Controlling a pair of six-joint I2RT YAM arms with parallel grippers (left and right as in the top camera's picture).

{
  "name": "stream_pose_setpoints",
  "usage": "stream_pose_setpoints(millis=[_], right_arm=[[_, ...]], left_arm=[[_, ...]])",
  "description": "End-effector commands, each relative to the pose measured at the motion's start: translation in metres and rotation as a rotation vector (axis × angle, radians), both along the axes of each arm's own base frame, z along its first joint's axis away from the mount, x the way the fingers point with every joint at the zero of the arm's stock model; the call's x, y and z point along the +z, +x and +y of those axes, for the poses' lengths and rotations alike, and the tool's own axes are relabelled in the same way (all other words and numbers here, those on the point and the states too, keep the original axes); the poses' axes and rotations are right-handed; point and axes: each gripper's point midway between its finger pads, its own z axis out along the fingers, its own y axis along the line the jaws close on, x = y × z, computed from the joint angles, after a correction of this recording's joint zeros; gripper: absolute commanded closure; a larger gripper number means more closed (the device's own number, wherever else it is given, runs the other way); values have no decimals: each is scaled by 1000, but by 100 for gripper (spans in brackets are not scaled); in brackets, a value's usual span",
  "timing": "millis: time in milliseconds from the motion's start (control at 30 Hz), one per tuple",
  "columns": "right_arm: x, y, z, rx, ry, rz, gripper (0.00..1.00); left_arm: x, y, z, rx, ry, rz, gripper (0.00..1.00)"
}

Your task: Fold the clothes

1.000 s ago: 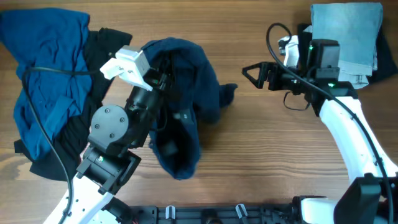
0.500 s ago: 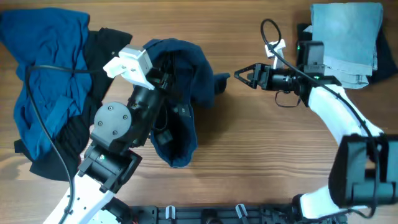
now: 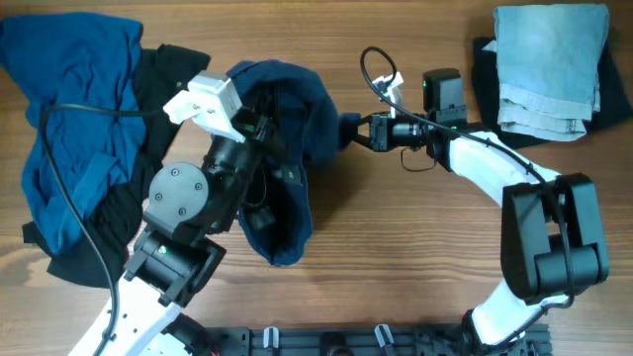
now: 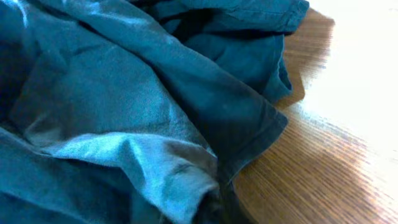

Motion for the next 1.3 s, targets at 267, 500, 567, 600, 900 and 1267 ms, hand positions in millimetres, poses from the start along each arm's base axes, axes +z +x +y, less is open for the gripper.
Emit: stream_pose_setpoints(millis=[267,500,567,600,900,1267], right_arm=[[123,18,-72,-210,87,-201,95],[193,-3,-144,-423,-30,-343,96],[193,-10,-160,-500,-161,-318,96],[198,-13,-167,-541,-212,-299,96],[263,-40,-197,-696,-400,-296,96],[318,-77,-235,-870,-464,-292,96]], left_arm=[[-37,11,22,112,83,150,96],[-66,20,30,-45,200,423,96],[-61,20,32,-72,215,477,96],[-56,19,32,-95,247,492,96],[-31,-5,38,-163,537,602,96],[87,-48,53,-109,493,300,96]])
